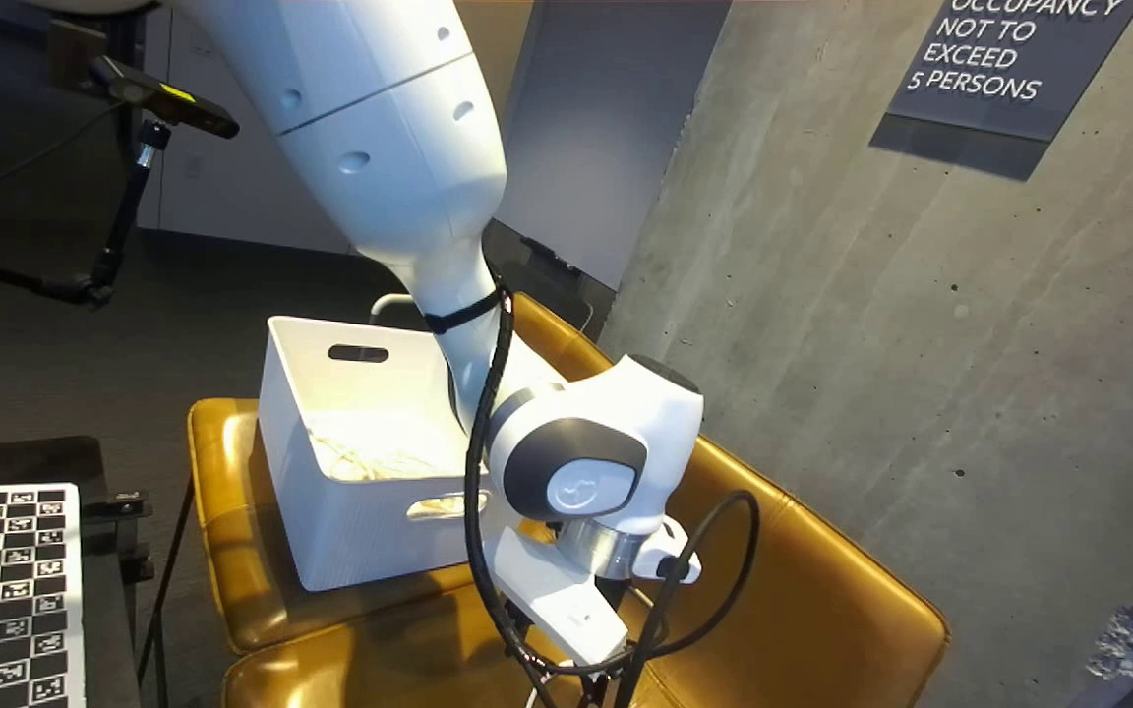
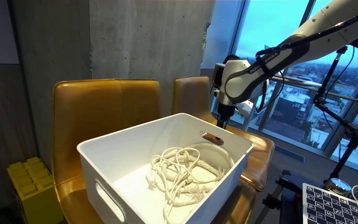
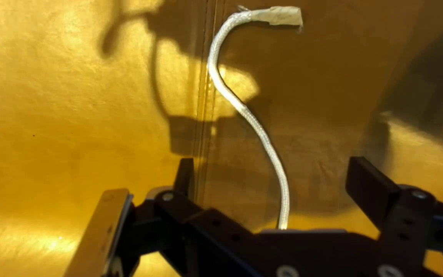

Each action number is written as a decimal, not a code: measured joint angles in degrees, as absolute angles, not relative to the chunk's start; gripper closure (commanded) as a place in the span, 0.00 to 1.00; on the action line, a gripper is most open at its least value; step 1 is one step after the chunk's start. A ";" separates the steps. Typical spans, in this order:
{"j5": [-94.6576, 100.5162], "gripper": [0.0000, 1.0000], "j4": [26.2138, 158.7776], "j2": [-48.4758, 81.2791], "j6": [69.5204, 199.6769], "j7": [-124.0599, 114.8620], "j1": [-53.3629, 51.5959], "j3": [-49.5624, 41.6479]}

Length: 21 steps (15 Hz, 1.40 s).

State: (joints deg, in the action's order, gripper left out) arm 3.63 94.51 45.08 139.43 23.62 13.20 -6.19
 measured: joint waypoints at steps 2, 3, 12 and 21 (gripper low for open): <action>4.01 0.00 93.00 47.19 139.42 23.31 13.47 -6.34; 4.27 0.00 92.49 48.16 139.42 23.21 13.55 -6.46; 5.68 0.57 90.69 52.79 139.42 22.16 13.56 -7.11; 6.44 0.97 89.84 52.69 139.41 21.80 13.63 -9.13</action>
State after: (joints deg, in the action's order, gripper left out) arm 6.44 89.84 52.69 139.41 21.80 13.63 -9.13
